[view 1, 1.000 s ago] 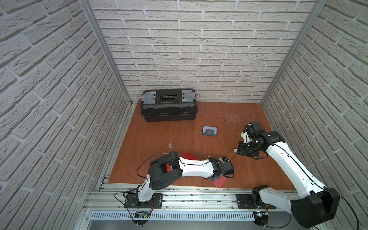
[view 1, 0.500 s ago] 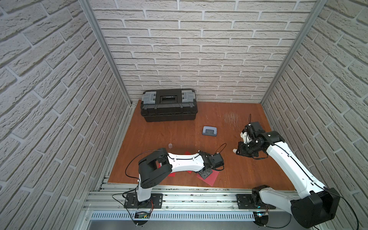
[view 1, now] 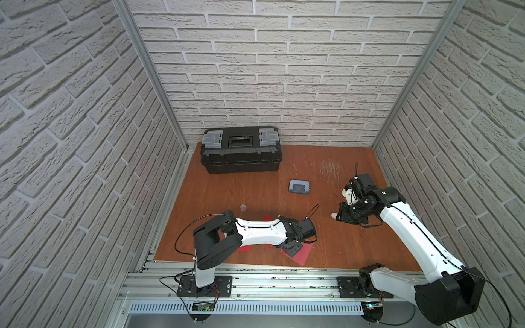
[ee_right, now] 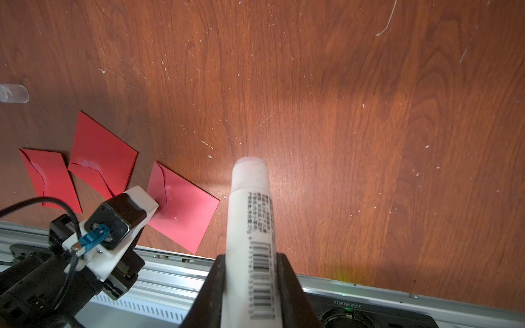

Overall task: Seal the envelope with a glue stick
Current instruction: Seal the envelope at the center of the board.

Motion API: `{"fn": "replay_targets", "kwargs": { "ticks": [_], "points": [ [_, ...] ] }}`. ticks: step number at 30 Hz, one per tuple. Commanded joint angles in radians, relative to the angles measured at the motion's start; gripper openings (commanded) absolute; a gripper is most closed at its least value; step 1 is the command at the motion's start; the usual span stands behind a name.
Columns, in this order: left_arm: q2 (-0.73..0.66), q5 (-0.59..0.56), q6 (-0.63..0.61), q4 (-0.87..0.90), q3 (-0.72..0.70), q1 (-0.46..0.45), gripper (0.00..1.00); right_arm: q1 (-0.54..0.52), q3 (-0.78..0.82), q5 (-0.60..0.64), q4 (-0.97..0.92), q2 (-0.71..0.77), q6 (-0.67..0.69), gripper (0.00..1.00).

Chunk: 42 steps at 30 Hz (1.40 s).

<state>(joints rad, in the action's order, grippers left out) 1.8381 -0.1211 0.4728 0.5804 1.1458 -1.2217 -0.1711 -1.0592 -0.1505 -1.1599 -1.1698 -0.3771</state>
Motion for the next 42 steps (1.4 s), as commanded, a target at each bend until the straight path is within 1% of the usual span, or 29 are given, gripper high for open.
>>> {"fn": "replay_targets", "kwargs": {
  "ticks": [1,3,5,9,11,18,25,28,31,37,42],
  "points": [
    [0.034,0.082,0.030,-0.072,-0.049,0.016,0.06,0.006,0.016,-0.011,-0.006,-0.002,0.020,0.03],
    [0.058,0.109,0.044,-0.069,-0.062,0.016,0.06,0.006,0.016,-0.013,-0.006,-0.005,0.023,0.03],
    [0.076,0.110,0.055,-0.045,-0.070,0.009,0.07,0.006,0.015,-0.011,-0.008,-0.007,0.025,0.03],
    [0.085,0.059,0.055,0.024,-0.070,0.003,0.10,0.007,0.011,-0.012,-0.009,-0.011,0.027,0.03],
    [0.093,0.026,0.048,0.065,-0.048,0.002,0.12,0.005,0.011,-0.016,-0.009,-0.010,0.026,0.03],
    [0.175,-0.074,0.032,0.215,0.059,-0.021,0.12,0.006,0.007,-0.019,-0.019,-0.016,0.035,0.03],
    [0.260,-0.070,0.017,0.298,0.102,-0.051,0.11,0.006,-0.005,-0.019,-0.029,-0.021,0.042,0.02],
    [0.275,-0.112,0.009,0.342,0.132,-0.059,0.12,0.006,-0.011,-0.021,-0.031,-0.023,0.042,0.03],
    [0.215,-0.124,0.000,0.306,0.141,-0.051,0.13,0.006,-0.020,-0.023,-0.034,-0.028,0.042,0.03],
    [0.049,-0.061,0.006,0.161,0.119,0.010,0.15,0.006,-0.031,-0.020,-0.043,-0.025,0.044,0.03],
    [0.003,-0.012,-0.005,0.112,0.115,0.053,0.15,0.004,-0.027,-0.035,-0.040,-0.033,0.043,0.03]
  ]
}}
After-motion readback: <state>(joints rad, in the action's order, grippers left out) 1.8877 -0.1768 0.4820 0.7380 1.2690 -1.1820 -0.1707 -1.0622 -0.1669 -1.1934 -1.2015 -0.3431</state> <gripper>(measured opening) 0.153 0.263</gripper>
